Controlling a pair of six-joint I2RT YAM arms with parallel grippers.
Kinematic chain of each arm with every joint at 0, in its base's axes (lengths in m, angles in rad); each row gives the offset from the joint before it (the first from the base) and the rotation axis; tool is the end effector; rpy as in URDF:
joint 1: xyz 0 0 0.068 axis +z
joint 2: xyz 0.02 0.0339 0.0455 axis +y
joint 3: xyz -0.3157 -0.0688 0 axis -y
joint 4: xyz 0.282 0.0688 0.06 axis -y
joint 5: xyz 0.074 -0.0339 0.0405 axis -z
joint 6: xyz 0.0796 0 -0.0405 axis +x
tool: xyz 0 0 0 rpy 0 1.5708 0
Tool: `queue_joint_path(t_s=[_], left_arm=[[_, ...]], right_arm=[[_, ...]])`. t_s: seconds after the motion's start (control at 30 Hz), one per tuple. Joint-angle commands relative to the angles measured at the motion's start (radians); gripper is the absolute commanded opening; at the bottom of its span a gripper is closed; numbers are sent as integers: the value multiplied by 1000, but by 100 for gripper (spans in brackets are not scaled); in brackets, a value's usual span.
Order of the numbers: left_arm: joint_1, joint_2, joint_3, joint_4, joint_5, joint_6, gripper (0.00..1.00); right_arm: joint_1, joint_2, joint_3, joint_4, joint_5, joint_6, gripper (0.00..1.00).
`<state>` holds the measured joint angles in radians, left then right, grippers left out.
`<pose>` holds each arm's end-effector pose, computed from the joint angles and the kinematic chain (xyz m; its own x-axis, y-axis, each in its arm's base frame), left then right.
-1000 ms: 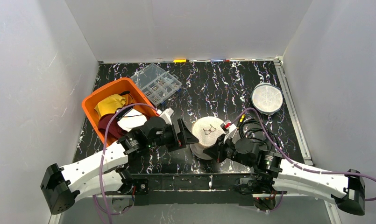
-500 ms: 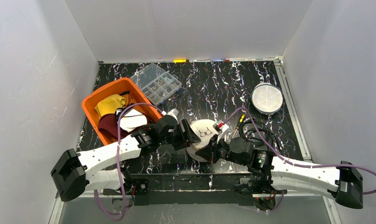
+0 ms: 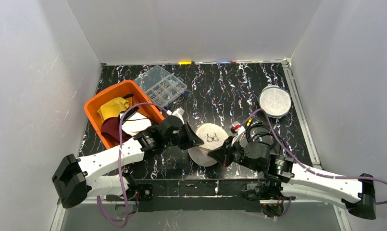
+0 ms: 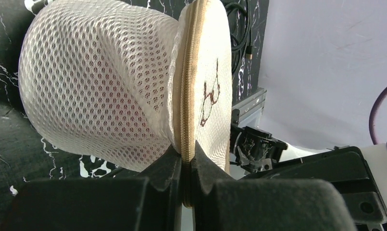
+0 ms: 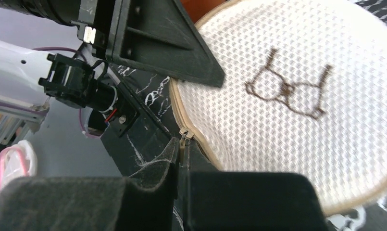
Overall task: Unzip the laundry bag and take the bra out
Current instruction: Unzip the laundry bag at the center of the board.
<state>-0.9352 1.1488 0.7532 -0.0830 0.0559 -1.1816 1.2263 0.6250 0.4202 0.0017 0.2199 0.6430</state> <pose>0.1806 -0.2523 0.2775 -0.8744 -0.3709 -0.3130 0.0631 0.5527 -0.8310 0.0842 0.1832 0.2690 -0.5620 0.1663 -0.8102 -0.6365 0.5385 0.5521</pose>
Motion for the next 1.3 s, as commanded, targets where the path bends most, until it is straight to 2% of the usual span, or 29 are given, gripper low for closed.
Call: queue_joint_path(t_s=[0.0,0.1,0.2,0.37,0.47,0.53,0.57,0.63,0.67,0.77,0.8,0.93,1.07,1.17,1.27], left_arm=[[51,-57,15,-42,-4,57,0],[105,-73,1,-3,90,89,0],[179,-52,13,52,250,147,0],[230,92,150,25,524,318,0],[241,197,195,-18,569,383,1],[243,244,174,19,574,366,6],[243,245,150,59,573,344,14],[243,224,98,131,552,282,47],[244,202,84,121,524,279,62],[243,113,63,2,431,272,95],[244,72,53,-38,396,264,98],[240,-127,-34,-190,233,164,98],[184,-352,-159,-187,131,-6,98],[90,-387,-165,-166,50,-66,98],[16,-320,-112,-152,6,-65,96]], right_arm=[[5,-95,88,-215,176,-35,1],[5,-152,102,-288,206,-41,1],[5,-179,120,-335,200,-63,1],[5,-188,136,-413,216,-91,1],[5,-200,89,-383,205,-81,1],[5,-201,52,-347,188,-69,1],[5,-201,37,-329,179,-61,1],[6,-194,14,-290,155,-48,1],[4,-189,5,-270,143,-43,1],[5,-155,-13,-214,112,-29,1],[5,-142,-16,-195,104,-26,1],[5,-79,-12,-104,67,-18,1],[6,-17,-15,6,22,-5,1],[6,50,-15,94,-10,6,1],[10,123,-8,163,-27,16,1]])
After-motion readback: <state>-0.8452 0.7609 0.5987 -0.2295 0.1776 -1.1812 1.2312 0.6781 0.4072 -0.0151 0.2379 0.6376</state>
